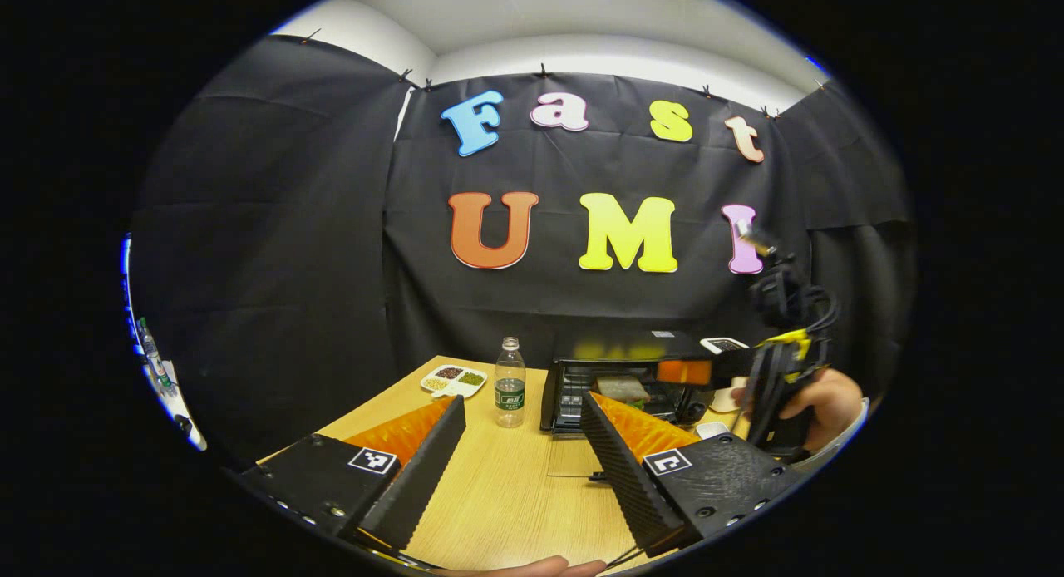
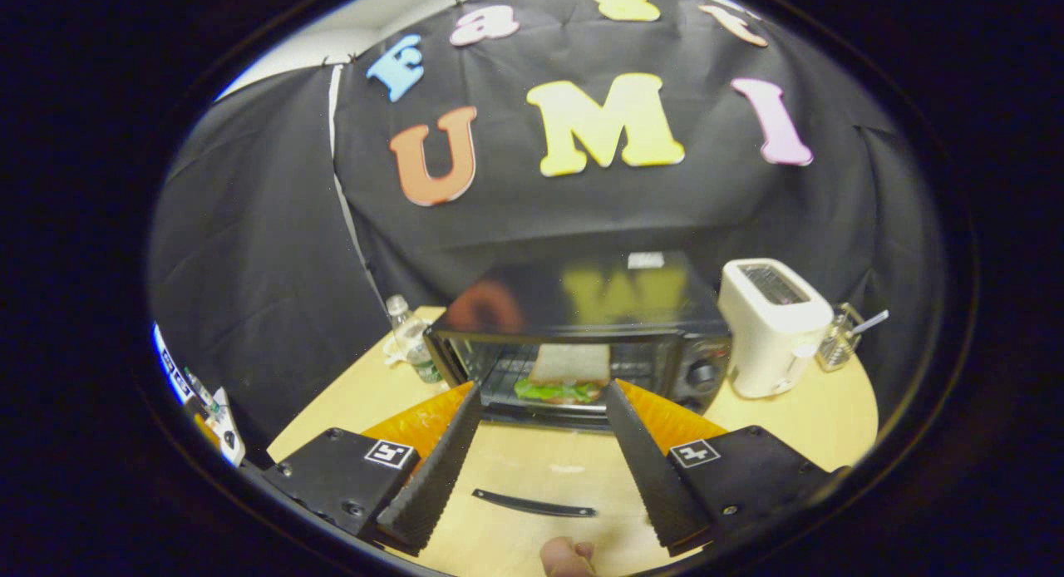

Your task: Open the electric oven with the left hand, put the food in, and close the electric oven.

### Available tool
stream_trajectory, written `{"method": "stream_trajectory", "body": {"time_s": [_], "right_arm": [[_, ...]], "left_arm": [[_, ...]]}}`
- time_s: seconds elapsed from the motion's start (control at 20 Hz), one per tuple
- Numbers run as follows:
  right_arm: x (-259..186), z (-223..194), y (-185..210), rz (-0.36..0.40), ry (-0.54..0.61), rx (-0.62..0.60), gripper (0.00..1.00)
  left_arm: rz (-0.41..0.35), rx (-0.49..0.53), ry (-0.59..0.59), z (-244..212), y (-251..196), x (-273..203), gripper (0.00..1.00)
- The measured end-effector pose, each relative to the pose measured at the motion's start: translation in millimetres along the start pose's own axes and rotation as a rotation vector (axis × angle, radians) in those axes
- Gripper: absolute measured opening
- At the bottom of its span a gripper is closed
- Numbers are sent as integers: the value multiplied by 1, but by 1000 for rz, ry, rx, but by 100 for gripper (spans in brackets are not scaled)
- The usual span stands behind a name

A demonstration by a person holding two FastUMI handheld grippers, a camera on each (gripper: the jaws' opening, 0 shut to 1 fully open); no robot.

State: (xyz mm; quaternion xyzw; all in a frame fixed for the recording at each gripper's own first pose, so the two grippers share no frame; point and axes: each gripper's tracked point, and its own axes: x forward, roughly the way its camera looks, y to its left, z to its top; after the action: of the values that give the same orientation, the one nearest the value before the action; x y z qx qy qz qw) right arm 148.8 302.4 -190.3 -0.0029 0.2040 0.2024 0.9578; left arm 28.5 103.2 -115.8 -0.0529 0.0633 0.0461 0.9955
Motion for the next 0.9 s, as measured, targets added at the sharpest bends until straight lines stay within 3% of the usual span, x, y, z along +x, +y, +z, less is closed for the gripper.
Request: {"method": "stream_trajectory", "body": {"time_s": [0.1, 0.15, 0.2, 0.3, 0.35, 0.4, 0.7, 0.9], "right_arm": [[-35, 20, -22, -30, -86, -18, 97], [-52, 26, -30, -37, -120, -15, 89], [-66, 33, -38, -46, -147, -11, 99], [-94, 44, -58, -67, -203, -4, 100], [-106, 48, -66, -75, -225, -2, 89], [-119, 53, -76, -88, -250, -4, 100], [-191, 69, -130, -185, -382, -5, 99], [-223, 76, -150, -226, -451, -20, 99]], "left_arm": [[-11, 5, 16, -6, -12, 10, 92], [-33, 3, 25, -11, -21, 15, 92], [-62, 1, 34, -15, -33, 18, 92], [-99, 3, 64, -30, -54, 30, 92], [-106, 5, 87, -41, -59, 34, 92], [-117, 8, 111, -52, -67, 39, 92], [-233, 9, 286, -123, -132, 64, 92], [-262, 35, 414, -174, -165, 71, 93]]}}
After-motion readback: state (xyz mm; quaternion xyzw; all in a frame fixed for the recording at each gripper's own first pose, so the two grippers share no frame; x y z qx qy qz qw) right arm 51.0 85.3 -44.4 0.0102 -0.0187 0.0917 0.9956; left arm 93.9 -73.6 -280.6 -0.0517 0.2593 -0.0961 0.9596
